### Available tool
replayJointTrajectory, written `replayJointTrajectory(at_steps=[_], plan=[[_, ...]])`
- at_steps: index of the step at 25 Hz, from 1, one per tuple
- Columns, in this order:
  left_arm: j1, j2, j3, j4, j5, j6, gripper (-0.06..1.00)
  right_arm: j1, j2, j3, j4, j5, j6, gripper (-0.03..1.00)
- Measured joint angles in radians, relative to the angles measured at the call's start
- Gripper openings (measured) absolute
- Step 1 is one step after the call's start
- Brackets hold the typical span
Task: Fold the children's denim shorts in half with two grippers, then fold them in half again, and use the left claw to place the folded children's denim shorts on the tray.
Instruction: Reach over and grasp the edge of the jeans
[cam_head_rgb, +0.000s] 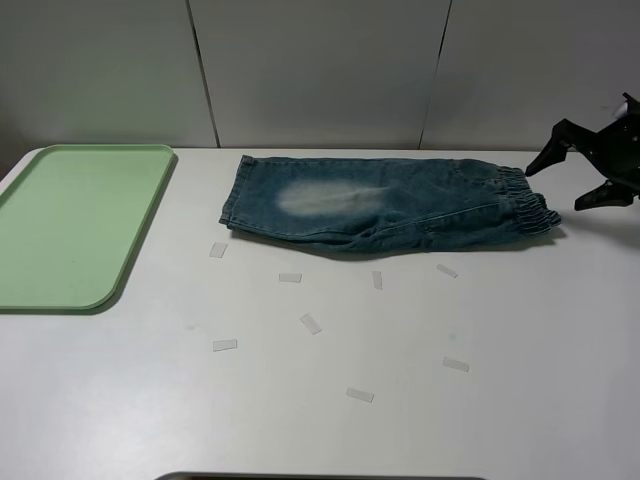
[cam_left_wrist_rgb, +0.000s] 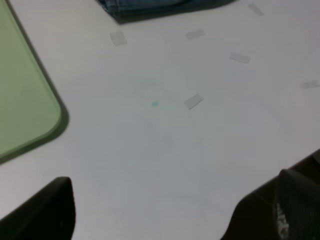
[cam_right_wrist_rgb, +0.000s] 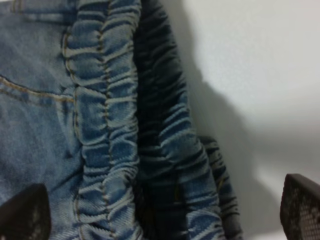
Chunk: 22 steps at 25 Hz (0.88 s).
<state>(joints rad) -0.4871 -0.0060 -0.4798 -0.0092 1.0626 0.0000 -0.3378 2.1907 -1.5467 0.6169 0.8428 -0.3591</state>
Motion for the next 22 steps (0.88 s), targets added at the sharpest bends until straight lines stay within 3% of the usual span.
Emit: replayJointTrajectory(at_steps=[22], plan=[[0.000, 0.000, 0.000, 0.000, 0.000, 0.000, 0.79, 0.022, 0.061, 0.000, 0.026, 0.010, 0.003, 0.69]])
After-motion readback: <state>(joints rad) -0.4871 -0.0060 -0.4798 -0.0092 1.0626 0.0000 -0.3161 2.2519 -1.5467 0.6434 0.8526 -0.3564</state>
